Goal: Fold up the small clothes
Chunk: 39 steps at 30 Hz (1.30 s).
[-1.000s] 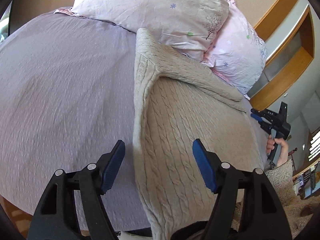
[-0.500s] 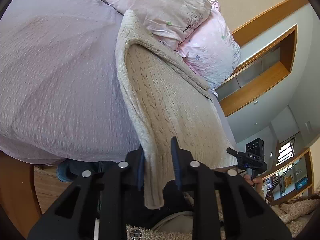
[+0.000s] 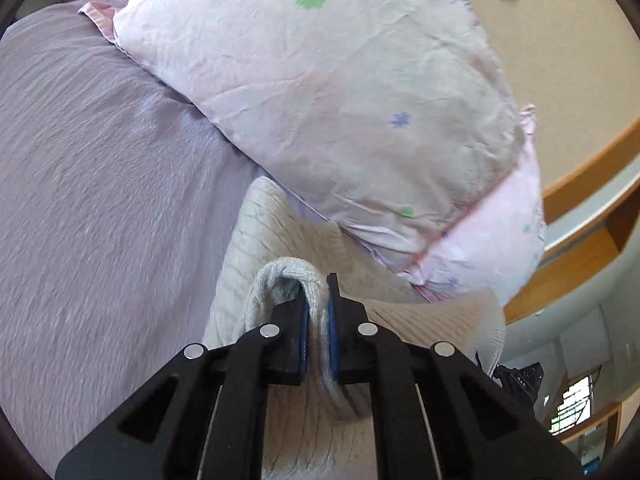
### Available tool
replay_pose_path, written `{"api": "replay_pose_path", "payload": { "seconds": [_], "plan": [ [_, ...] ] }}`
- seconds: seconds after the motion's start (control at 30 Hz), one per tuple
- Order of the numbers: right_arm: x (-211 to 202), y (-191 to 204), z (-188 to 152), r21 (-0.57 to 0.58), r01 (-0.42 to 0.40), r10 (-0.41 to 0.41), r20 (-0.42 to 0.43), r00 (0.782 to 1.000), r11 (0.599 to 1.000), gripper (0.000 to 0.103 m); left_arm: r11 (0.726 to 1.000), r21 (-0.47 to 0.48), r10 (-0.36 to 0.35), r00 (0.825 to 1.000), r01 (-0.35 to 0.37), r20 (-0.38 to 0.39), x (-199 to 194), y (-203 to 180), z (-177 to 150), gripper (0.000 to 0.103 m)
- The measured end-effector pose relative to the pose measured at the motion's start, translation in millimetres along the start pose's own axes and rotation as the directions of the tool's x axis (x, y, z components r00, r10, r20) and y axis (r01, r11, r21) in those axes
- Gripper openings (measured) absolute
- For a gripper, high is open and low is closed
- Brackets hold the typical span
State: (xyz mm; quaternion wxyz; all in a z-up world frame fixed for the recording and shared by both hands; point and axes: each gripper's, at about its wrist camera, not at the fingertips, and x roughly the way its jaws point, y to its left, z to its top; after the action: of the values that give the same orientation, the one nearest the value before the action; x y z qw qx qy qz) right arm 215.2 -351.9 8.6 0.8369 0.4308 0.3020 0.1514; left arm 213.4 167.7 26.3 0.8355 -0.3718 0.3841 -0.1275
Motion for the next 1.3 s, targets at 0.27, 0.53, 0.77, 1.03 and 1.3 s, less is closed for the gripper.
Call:
{"api": "replay_pose_path", "payload": {
  "seconds": [0.27,0.53,0.77,1.03,1.3],
  "plan": [
    [-16,-21,7,-0.065,0.019,-0.006,0.19,0.982,0.998,0.097,1.0,-0.005,-0.026,1.0,0.026,0.016,-13,1,10,0.089],
    [-20,-24,8,-0.082,-0.037,0.049,0.144,0.988,0.996,0.099,0.994,0.041,0.103,0.986,-0.099,-0.128,-7,32,-1,0.056],
    [-16,-18,4,-0.082,-0.065,0.075,0.12,0.99,0.994,0.099,1.0,-0.022,-0.019,0.986,0.015,-0.166,8,31,-24,0.037],
    [-36,-10,8,-0.113,-0.095,0.113,0.165,0.98,0.989,0.099,0.928,-0.147,-0.359,0.927,0.342,-0.111,20,-48,-31,0.018],
    [-59,-22,27,-0.172,0.028,0.009,0.209,0.978,0.985,0.099,0.836,-0.204,-0.539,0.691,0.51,-0.481,183,-213,-127,0.019]
  ]
}}
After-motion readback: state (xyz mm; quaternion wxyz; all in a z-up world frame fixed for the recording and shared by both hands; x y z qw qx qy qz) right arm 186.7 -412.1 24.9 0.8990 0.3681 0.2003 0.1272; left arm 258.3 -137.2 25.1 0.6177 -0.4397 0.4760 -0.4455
